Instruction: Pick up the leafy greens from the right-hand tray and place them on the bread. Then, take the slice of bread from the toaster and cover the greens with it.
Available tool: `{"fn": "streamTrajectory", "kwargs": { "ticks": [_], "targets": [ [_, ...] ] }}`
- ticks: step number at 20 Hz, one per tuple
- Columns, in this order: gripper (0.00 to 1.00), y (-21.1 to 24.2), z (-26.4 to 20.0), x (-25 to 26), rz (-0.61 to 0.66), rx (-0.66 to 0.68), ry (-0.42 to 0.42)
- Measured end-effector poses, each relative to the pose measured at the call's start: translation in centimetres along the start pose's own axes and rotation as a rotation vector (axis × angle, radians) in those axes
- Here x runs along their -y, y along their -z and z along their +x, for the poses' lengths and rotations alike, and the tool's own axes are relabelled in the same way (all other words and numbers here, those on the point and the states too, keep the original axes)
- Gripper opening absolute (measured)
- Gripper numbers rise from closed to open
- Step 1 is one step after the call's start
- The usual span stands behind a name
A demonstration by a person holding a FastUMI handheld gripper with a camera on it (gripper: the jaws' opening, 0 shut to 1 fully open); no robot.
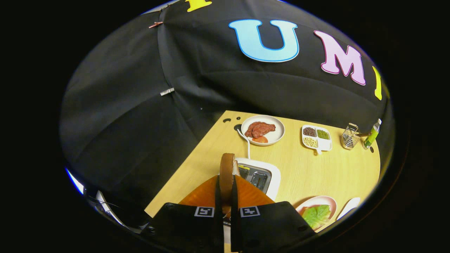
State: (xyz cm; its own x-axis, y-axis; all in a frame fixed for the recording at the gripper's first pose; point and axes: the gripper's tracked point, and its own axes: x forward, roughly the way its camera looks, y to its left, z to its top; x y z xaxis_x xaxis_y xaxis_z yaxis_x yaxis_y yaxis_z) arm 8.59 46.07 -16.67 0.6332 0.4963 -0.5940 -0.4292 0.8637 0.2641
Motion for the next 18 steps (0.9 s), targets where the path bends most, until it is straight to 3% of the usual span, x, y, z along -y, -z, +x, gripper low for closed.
{"fn": "streamTrajectory", "kwargs": {
  "ticks": [9, 13, 18],
  "targets": [
    [0.12, -6.2, -5.2, 7.2, 0.134, 0.145, 0.012],
    [0.12, -6.0, -7.8, 12.3, 0.187, 0.173, 0.041],
    [0.12, -2.4, -9.3, 18.2, 0.246, 0.152, 0.086]
  ]
}}
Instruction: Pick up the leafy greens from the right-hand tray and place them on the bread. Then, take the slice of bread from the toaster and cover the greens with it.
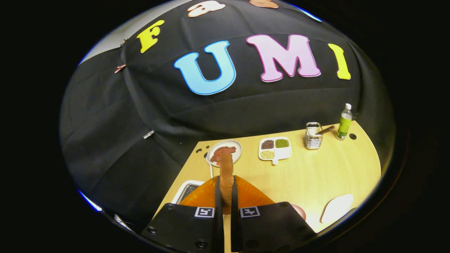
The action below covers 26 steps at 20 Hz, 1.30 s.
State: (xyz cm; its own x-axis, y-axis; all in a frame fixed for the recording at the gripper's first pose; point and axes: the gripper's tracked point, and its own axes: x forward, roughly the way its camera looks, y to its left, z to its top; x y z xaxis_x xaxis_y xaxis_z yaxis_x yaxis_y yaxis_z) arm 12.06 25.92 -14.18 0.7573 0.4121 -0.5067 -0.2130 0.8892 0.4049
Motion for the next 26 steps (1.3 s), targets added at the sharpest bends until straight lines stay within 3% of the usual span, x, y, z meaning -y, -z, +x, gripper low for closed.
{"fn": "streamTrajectory", "kwargs": {
  "ticks": [10, 21, 26],
  "targets": [
    [0.12, 11.5, 1.1, 6.9, 0.107, -0.211, 0.029],
    [0.12, 15.9, 1.5, 12.9, 0.196, -0.265, 0.087],
    [0.20, 17.0, 1.1, 15.7, 0.208, -0.278, 0.153]
  ]
}}
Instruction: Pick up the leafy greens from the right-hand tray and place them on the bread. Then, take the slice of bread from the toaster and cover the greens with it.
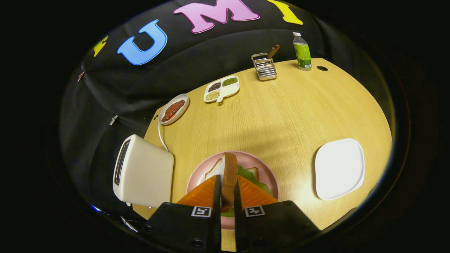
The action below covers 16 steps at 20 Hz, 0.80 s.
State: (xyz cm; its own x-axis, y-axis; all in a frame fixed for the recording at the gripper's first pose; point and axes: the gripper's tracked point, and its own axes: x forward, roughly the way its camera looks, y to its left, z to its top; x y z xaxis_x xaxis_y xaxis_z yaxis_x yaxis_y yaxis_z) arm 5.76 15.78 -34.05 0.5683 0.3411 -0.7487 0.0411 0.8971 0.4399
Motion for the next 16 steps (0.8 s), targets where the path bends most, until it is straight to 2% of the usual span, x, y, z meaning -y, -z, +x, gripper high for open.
{"fn": "streamTrajectory", "kwargs": {
  "ticks": [1, 2, 3, 4, 5, 7, 9, 10, 11, 12, 13, 16],
  "targets": [
    [0.28, 0.1, 0.1, 0.5, -0.006, 0.004, 0.013],
    [0.30, 0.2, 0.2, 1.0, -0.019, 0.008, 0.032],
    [0.39, 0.3, 0.3, 1.5, -0.035, 0.008, 0.045],
    [0.40, 0.6, 0.3, 1.8, -0.050, 0.004, 0.060],
    [0.50, 1.0, 0.4, 2.2, -0.064, -0.001, 0.069],
    [0.58, 1.6, 0.5, 2.4, -0.077, -0.012, 0.073],
    [0.72, 2.1, 0.6, 2.6, -0.085, -0.017, 0.076],
    [0.76, 2.3, 0.6, 2.5, -0.089, -0.018, 0.074],
    [0.88, 2.4, 0.5, 2.5, -0.096, -0.016, 0.073],
    [0.93, 2.4, 0.4, 2.7, -0.103, -0.014, 0.075],
    [0.97, 2.4, 0.3, 2.8, -0.110, -0.013, 0.076],
    [0.99, 2.4, -0.7, 2.6, -0.127, -0.027, 0.057]
  ]
}}
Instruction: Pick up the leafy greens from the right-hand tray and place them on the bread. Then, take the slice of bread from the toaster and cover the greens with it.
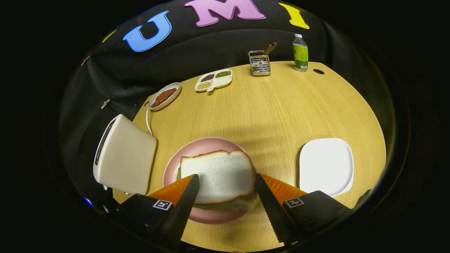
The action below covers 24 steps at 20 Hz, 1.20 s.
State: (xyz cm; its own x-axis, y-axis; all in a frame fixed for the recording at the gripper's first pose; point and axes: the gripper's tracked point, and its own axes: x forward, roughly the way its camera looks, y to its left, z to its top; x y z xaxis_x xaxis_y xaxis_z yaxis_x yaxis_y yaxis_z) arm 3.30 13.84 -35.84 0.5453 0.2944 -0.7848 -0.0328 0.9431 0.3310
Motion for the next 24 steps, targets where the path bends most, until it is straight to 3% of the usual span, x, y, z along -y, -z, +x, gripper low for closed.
{"fn": "streamTrajectory", "kwargs": {
  "ticks": [7, 13, 19, 24],
  "targets": [
    [0.99, -5.0, -6.4, 1.1, -0.011, 0.125, -0.004],
    [0.99, -10.3, -14.6, 3.4, -0.105, 0.328, 0.064],
    [0.99, -13.4, -21.4, 3.8, -0.124, 0.487, 0.082],
    [0.99, -18.0, -28.0, 2.8, -0.164, 0.720, 0.063]
  ]
}}
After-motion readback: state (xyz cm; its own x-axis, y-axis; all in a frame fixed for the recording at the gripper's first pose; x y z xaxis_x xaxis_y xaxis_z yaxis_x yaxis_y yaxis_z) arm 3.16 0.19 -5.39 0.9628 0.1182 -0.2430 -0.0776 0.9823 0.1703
